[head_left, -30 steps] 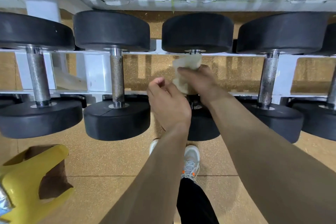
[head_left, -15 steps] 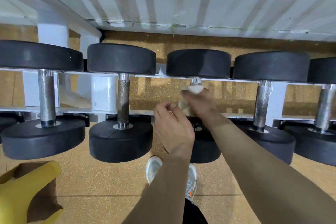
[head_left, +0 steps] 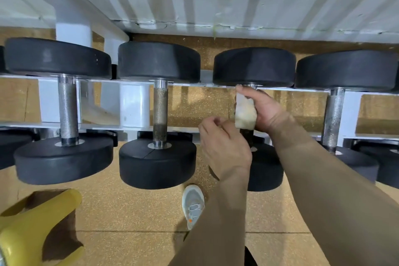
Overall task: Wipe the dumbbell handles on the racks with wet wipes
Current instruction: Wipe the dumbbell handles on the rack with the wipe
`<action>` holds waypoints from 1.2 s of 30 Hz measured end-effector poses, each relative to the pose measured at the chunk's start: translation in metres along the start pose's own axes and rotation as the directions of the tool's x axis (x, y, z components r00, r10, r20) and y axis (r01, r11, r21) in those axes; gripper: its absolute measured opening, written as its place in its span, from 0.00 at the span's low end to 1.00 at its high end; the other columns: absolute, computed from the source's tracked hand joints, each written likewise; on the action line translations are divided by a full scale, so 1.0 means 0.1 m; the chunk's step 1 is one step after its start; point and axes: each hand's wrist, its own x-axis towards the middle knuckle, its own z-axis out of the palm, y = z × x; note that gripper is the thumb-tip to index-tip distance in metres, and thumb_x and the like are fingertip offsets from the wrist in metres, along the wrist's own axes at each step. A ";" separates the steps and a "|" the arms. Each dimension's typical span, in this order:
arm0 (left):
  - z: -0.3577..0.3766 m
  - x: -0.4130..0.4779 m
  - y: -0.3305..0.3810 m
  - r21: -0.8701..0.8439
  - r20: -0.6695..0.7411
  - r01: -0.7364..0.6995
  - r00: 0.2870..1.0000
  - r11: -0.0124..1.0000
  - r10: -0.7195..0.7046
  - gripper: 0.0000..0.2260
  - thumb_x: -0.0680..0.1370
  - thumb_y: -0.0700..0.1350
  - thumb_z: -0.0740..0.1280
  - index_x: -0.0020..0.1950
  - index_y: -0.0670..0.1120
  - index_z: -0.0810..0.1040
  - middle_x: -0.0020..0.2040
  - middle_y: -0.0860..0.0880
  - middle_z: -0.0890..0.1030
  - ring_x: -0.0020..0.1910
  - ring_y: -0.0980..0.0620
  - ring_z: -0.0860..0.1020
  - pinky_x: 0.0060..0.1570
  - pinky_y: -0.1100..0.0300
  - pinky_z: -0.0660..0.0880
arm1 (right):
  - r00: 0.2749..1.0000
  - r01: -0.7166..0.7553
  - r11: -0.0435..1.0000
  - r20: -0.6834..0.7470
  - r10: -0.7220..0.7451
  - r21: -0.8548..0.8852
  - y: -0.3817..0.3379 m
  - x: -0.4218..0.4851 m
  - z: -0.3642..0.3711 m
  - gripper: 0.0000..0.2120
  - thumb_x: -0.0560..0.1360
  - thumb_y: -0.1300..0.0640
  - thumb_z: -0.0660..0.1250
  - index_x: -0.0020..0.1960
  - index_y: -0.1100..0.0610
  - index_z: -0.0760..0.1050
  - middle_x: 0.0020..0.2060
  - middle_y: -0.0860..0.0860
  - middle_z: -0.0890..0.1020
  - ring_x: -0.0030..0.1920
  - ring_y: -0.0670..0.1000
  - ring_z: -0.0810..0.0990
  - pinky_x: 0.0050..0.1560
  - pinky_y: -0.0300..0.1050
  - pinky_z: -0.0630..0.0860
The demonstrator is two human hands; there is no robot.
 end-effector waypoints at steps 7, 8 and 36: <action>-0.03 0.00 0.04 -0.015 0.012 0.019 1.000 1.000 -0.019 0.07 0.84 0.50 0.56 0.57 0.52 0.72 0.54 0.56 0.73 0.55 0.52 0.73 0.57 0.54 0.69 | 0.990 0.023 0.872 -0.110 -0.088 -0.488 0.24 -0.17 -0.07 0.07 0.72 0.56 0.77 0.45 0.58 0.83 0.38 0.52 0.85 0.43 0.53 0.85 0.43 0.43 0.81; -0.03 0.00 0.05 -0.025 0.003 0.022 1.000 0.999 -0.022 0.08 0.84 0.51 0.56 0.57 0.51 0.73 0.55 0.55 0.74 0.55 0.51 0.74 0.57 0.52 0.71 | 0.983 0.016 0.811 -0.137 -0.118 -0.585 0.27 -0.24 -0.04 0.06 0.72 0.56 0.77 0.42 0.57 0.83 0.35 0.50 0.85 0.39 0.50 0.84 0.37 0.39 0.79; 0.02 0.19 -0.02 0.216 0.353 -0.131 0.934 0.968 0.048 0.06 0.76 0.53 0.68 0.47 0.52 0.76 0.44 0.52 0.80 0.48 0.46 0.80 0.54 0.51 0.77 | 0.942 0.294 0.794 0.022 -0.334 -0.532 0.17 -0.35 -0.57 0.14 0.74 0.72 0.71 0.57 0.60 0.79 0.54 0.60 0.84 0.49 0.56 0.86 0.48 0.49 0.84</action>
